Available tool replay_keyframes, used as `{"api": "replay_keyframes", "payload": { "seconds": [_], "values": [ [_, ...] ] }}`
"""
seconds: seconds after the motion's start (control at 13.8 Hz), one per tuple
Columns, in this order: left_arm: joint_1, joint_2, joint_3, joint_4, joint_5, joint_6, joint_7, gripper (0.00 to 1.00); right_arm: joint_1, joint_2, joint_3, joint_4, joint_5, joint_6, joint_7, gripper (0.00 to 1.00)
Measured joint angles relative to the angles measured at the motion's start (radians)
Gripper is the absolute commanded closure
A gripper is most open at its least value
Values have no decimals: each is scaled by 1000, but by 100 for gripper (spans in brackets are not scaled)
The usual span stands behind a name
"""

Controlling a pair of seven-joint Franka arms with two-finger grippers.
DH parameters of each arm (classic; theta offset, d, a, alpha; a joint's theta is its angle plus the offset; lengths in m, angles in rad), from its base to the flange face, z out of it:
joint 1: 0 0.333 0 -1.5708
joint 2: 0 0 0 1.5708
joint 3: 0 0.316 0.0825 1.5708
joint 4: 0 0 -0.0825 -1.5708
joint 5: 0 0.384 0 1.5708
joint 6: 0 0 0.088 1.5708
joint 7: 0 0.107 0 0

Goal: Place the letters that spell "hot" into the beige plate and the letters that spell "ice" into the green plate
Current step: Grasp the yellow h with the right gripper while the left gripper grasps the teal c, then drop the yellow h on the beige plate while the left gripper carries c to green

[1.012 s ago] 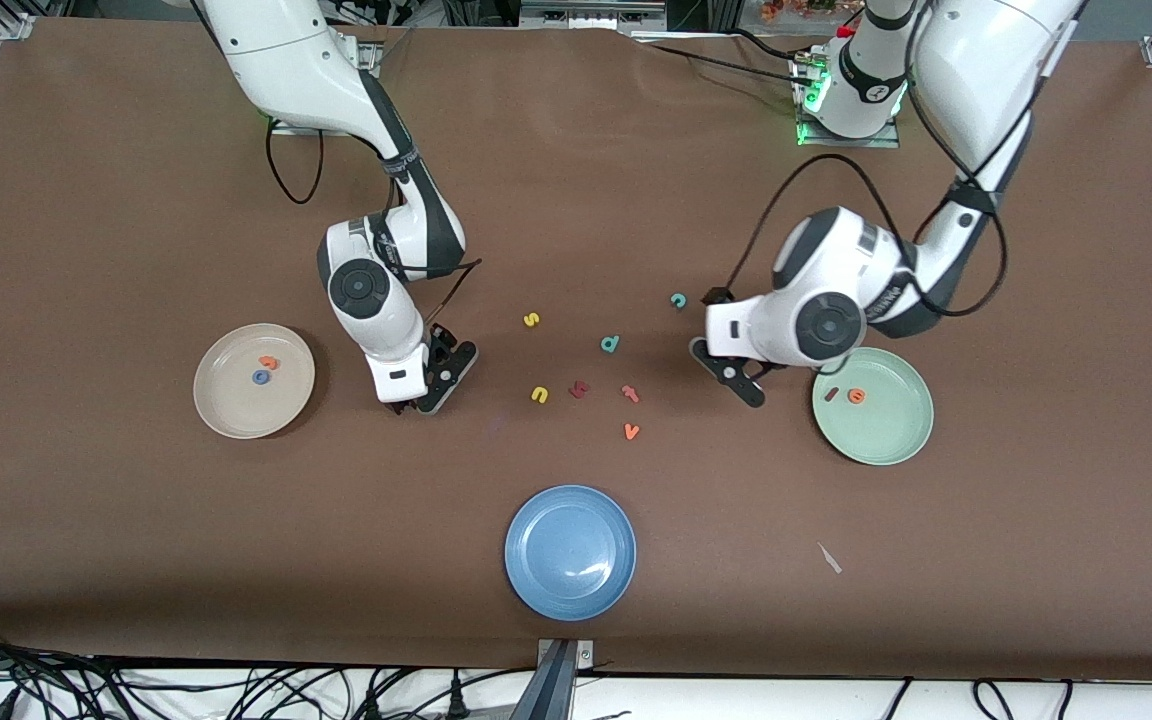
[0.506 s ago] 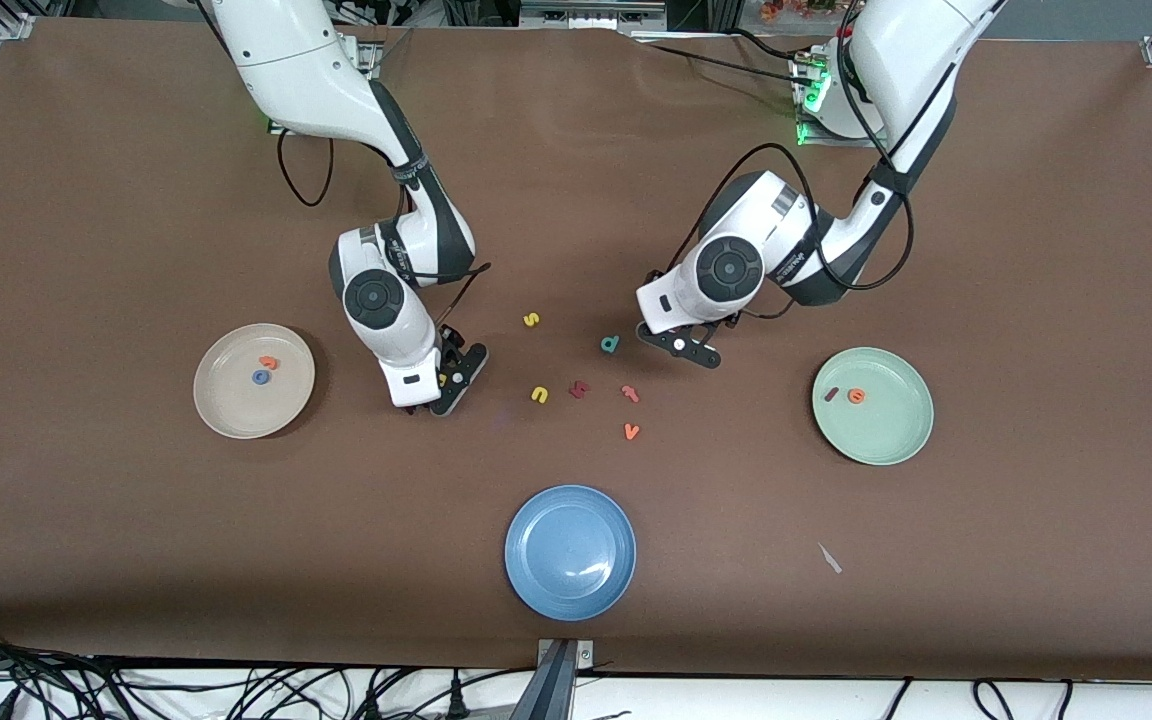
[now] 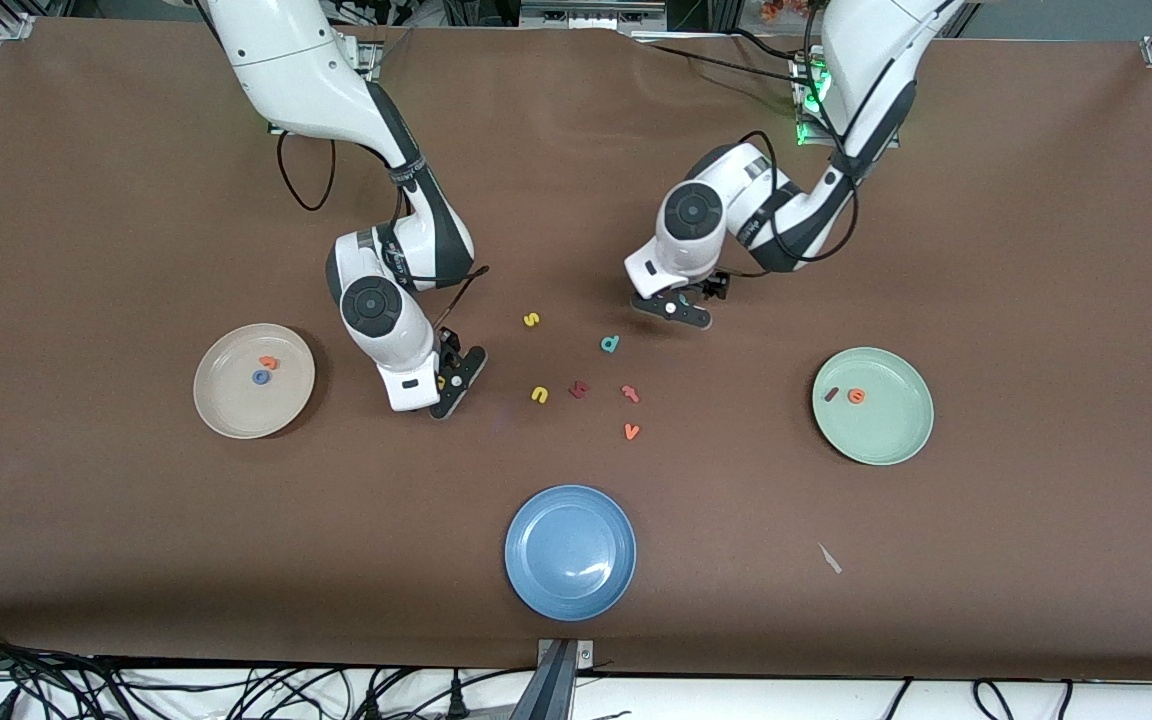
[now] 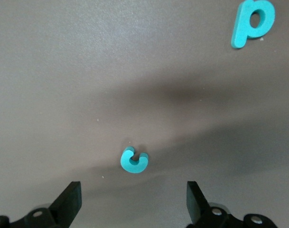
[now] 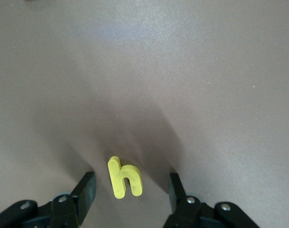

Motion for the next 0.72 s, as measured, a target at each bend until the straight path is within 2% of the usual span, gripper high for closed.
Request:
{"api": "replay_keyframes", "payload": {
  "seconds": [0.07,0.14,0.29,0.51,0.65,0.72],
  "values": [
    [-1,0,1,0,5,4,-10,9,0,0,1,1,0,0,0,56],
    [0,0,3,-1,5,17,-16,9,0,0,2,2,1,0,0,72],
    [5,6,6,-4,5,53,-25,10,0,0,3,8,1,0,0,79],
    [6,29,7,-6,5,95,-28,19,0,-1,3,11,1,-2,0,100],
    [6,39,7,-8,5,100,-28,34,0,-1,3,11,1,-2,0,100],
    [6,42,7,-8,5,101,-28,37,0,-1,3,13,5,-3,2,100]
  ]
}}
